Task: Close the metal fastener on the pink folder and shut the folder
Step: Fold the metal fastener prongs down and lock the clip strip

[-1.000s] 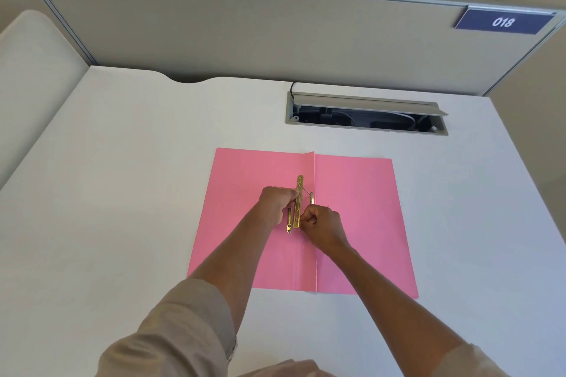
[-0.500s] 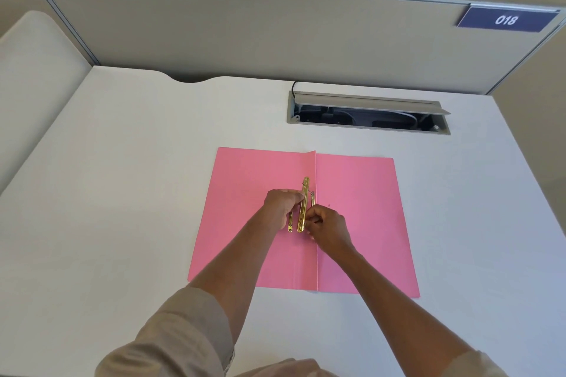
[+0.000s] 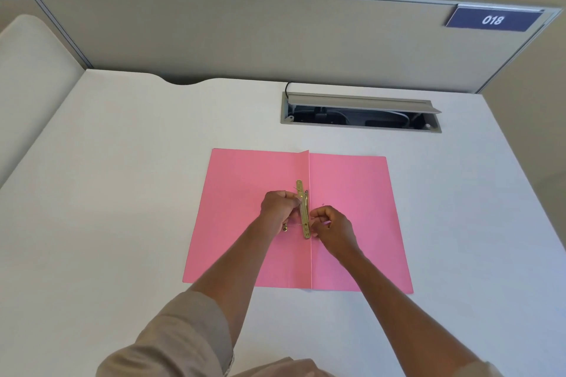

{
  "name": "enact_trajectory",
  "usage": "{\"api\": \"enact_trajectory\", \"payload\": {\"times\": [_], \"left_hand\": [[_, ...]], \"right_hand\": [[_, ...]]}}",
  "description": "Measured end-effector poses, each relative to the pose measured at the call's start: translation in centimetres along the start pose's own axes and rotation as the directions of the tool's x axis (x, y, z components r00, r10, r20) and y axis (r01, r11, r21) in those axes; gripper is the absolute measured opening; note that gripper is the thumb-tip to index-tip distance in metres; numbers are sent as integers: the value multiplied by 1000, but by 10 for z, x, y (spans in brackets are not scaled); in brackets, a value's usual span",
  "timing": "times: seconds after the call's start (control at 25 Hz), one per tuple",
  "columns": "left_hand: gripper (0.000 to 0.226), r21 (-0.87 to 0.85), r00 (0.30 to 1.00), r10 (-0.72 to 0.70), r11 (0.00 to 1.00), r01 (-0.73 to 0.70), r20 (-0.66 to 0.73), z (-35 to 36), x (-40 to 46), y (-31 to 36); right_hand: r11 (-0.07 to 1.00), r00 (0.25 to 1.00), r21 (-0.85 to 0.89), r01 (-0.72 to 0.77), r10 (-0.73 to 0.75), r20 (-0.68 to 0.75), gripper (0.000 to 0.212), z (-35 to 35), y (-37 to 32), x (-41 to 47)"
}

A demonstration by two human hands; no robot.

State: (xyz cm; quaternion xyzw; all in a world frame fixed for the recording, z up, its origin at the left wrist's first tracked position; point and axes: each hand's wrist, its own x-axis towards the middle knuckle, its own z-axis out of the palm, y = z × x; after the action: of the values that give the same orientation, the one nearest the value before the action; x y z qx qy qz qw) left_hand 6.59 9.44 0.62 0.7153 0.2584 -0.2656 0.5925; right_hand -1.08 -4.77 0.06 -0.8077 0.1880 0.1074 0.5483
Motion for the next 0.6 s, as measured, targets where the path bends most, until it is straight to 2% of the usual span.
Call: {"api": "enact_trajectory", "payload": {"times": [0.08,0.28,0.6], "left_hand": [[1,47,999,41,998,-41,-16,0,1,1],[7,242,986,159,959,-146,-38,2,3,3],[14,445,960,278,865,-232,-40,8,-1,3]], "right_hand": [[1000,1000,-12,-11,11,10,17,2,0,2],[998,1000,-68,4,-4,-3,17,6,0,5],[993,1000,-119,-6,4,-14,17,8,4,9]]}}
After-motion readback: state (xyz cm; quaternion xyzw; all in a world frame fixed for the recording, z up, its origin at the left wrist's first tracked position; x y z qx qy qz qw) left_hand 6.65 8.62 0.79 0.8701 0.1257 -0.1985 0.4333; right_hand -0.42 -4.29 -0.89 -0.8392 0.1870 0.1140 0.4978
